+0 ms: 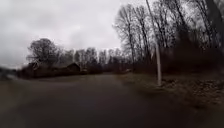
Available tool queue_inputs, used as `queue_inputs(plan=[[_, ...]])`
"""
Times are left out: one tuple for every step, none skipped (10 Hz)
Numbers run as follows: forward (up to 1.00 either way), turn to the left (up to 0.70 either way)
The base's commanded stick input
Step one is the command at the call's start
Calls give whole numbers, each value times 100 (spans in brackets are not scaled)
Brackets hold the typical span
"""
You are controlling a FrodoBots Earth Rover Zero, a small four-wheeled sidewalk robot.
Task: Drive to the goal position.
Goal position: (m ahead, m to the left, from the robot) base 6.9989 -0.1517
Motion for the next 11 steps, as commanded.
queue_inputs(plan=[[100, 0], [100, 0], [100, 0], [100, 0], [100, 0], [100, 0], [100, 0], [100, 0], [100, 0], [100, 0], [100, 16]])
